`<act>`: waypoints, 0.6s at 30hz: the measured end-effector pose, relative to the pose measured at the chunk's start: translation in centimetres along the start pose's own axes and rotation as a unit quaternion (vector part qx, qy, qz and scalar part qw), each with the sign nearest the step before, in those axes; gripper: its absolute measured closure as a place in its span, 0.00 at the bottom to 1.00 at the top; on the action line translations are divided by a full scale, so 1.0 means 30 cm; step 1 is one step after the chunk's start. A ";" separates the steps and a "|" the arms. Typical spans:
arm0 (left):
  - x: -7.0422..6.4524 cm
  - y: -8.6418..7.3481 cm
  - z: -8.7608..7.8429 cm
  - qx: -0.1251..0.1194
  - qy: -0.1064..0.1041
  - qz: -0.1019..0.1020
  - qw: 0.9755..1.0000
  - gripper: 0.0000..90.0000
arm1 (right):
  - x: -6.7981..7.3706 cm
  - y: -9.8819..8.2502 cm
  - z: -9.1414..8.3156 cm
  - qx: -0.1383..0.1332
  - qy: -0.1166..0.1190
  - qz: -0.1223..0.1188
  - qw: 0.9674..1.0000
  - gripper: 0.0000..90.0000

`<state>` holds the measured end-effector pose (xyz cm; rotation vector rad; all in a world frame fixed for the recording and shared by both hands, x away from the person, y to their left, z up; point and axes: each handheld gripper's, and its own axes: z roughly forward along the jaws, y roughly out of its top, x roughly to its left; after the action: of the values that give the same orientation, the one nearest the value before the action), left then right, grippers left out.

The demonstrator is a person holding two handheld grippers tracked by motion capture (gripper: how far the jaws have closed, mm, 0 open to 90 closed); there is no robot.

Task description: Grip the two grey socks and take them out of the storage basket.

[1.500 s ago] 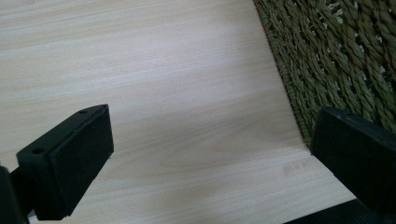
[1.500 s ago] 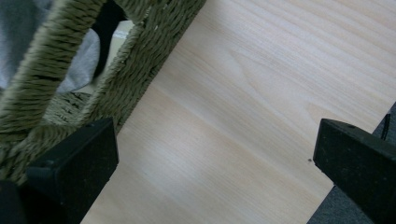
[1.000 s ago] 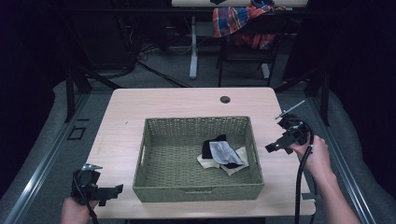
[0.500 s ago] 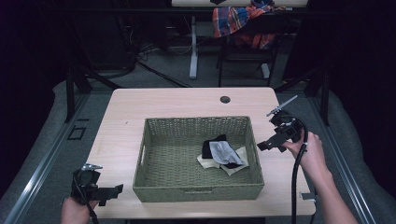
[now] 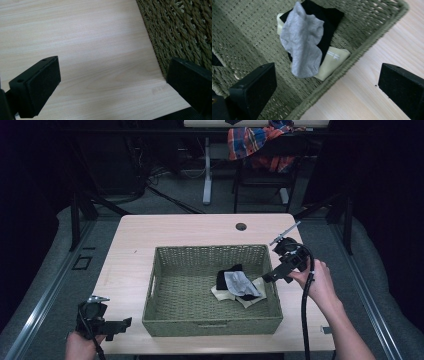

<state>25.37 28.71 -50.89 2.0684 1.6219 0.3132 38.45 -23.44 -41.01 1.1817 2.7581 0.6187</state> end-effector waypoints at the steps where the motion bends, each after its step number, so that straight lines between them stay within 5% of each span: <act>1: 0.000 0.000 0.000 0.001 0.000 0.001 1.000 0.00 | 0.004 0.005 0.006 -0.001 0.002 -0.002 1.000 0.02; 8: -0.001 0.001 0.000 0.002 0.000 0.001 1.000 0.00 | 0.040 0.055 0.047 0.019 0.015 -0.016 1.000 0.07; 18: 0.002 0.000 0.001 0.001 -0.002 0.001 1.000 0.00 | 0.065 0.091 0.138 0.053 0.025 -0.025 0.998 0.28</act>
<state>25.41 28.75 -50.93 2.0711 1.6200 0.3083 39.86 -18.98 -43.56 1.1291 2.8861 0.5099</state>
